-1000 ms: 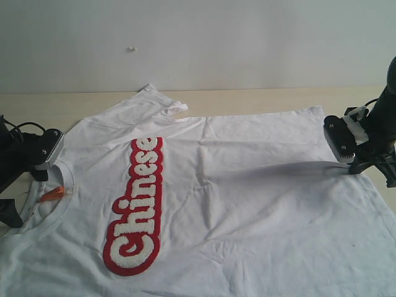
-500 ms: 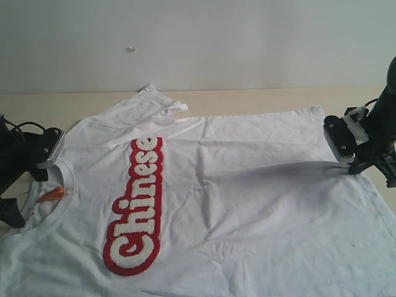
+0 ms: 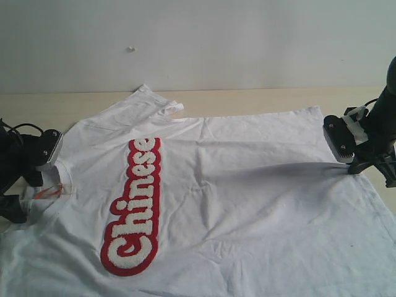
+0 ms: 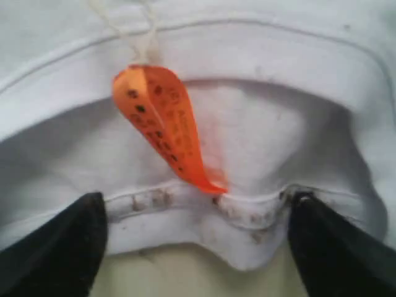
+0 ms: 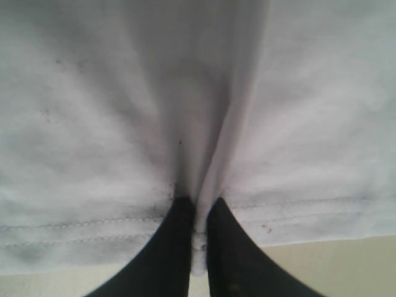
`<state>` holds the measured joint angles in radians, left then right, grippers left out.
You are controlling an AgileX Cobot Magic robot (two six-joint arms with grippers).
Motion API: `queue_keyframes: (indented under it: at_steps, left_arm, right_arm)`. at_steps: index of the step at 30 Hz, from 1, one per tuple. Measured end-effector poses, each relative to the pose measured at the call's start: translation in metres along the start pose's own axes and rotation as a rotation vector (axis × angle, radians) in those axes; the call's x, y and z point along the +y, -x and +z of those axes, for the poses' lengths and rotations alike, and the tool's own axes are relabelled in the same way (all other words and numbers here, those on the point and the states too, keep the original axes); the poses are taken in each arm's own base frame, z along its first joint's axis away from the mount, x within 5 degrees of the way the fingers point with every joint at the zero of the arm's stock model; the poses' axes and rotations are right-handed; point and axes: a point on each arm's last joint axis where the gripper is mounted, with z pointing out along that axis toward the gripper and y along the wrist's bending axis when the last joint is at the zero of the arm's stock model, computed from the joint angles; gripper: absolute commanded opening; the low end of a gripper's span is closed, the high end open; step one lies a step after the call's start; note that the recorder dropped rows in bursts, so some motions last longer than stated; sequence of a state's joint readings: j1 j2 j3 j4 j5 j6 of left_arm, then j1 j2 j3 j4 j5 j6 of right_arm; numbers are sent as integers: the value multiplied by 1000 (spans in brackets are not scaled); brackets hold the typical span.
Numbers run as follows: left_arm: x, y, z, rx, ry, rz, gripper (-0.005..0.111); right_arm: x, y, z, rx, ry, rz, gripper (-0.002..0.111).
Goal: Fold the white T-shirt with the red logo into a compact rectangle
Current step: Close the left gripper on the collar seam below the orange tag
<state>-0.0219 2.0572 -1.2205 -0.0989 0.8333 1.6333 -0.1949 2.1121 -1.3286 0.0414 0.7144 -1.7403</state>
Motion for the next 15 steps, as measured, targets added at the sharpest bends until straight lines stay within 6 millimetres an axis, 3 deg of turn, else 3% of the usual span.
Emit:
queue_keyframes:
  at_steps: [2,3,15]
  left_arm:
    - [0,-2,0,27,0,22,21]
    - [0,-3,0,36,0,30,1]
    - [0,-5,0,51,2,44,0]
  right_arm:
    - [0,1,0,-7,-1,8,0]
    - [0,1,0,-9,-1,10,0]
    - [0,1,0,-12,-2,14,0]
